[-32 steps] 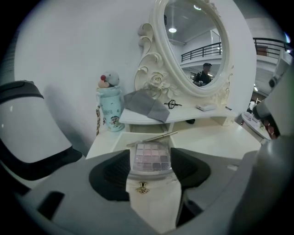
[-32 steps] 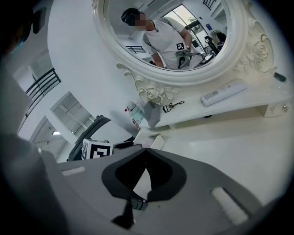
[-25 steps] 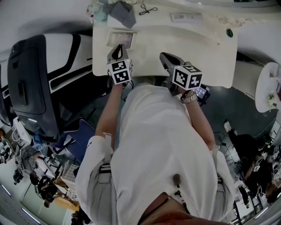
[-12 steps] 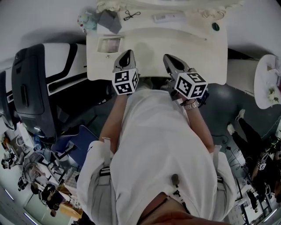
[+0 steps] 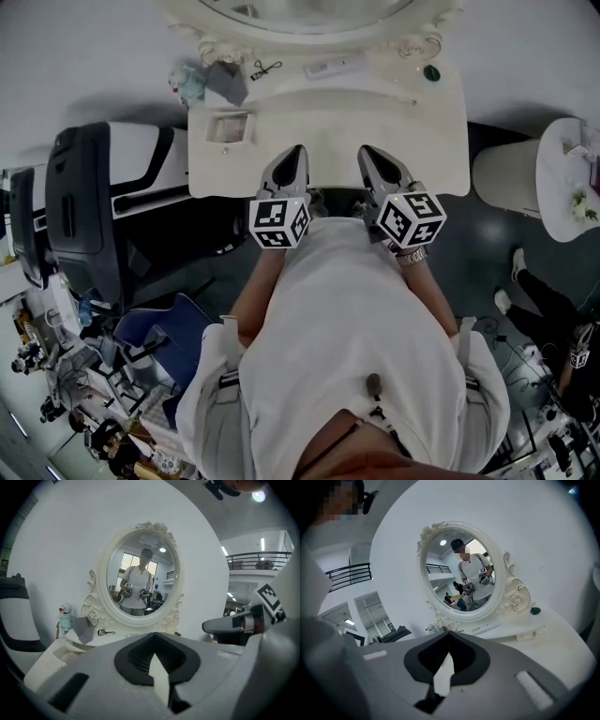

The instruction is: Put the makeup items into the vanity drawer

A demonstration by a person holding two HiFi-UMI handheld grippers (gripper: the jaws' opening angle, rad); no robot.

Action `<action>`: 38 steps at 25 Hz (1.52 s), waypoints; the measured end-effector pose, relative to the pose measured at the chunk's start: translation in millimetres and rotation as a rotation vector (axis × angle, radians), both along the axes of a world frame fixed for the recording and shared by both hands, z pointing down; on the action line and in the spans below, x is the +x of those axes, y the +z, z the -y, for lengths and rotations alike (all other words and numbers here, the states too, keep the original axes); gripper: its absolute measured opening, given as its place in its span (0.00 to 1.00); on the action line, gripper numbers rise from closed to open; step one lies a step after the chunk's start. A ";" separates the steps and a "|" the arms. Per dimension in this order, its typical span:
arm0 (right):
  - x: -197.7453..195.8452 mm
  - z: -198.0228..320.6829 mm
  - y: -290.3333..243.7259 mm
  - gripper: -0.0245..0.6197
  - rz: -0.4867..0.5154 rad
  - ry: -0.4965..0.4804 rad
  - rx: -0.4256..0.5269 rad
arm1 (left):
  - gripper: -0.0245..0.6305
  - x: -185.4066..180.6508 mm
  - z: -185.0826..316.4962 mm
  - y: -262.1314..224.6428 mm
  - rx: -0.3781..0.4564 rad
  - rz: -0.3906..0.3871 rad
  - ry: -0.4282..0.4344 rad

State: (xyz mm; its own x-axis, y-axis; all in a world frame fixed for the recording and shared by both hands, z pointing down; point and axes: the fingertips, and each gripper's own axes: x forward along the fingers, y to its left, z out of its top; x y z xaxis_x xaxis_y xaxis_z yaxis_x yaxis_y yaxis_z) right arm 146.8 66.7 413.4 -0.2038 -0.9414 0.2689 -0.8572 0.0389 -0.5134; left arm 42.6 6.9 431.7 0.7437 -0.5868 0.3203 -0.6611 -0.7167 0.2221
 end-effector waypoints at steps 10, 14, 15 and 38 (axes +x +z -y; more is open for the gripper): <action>-15.6 -38.1 -18.8 0.05 -0.215 -0.071 0.105 | 0.05 19.5 -69.7 -19.1 0.030 -0.042 0.030; -28.7 -51.5 -9.8 0.05 -0.215 -0.111 0.091 | 0.05 19.1 -84.6 -1.4 -0.017 -0.017 0.050; -30.4 -53.9 -9.2 0.05 -0.218 -0.104 0.087 | 0.05 17.6 -85.4 -2.0 -0.014 -0.016 0.059; -172.0 -4.3 -9.2 0.05 -0.248 0.039 0.023 | 0.05 -114.0 -30.7 -23.7 0.053 -0.102 0.238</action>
State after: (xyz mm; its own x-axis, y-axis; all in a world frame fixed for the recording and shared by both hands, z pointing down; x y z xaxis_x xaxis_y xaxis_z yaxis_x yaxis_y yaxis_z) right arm -25.2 71.0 404.2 -0.0977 -0.9538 0.2841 -0.9580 0.0128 -0.2865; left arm -71.3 37.6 408.0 0.8895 -0.4058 0.2099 -0.4489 -0.8617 0.2366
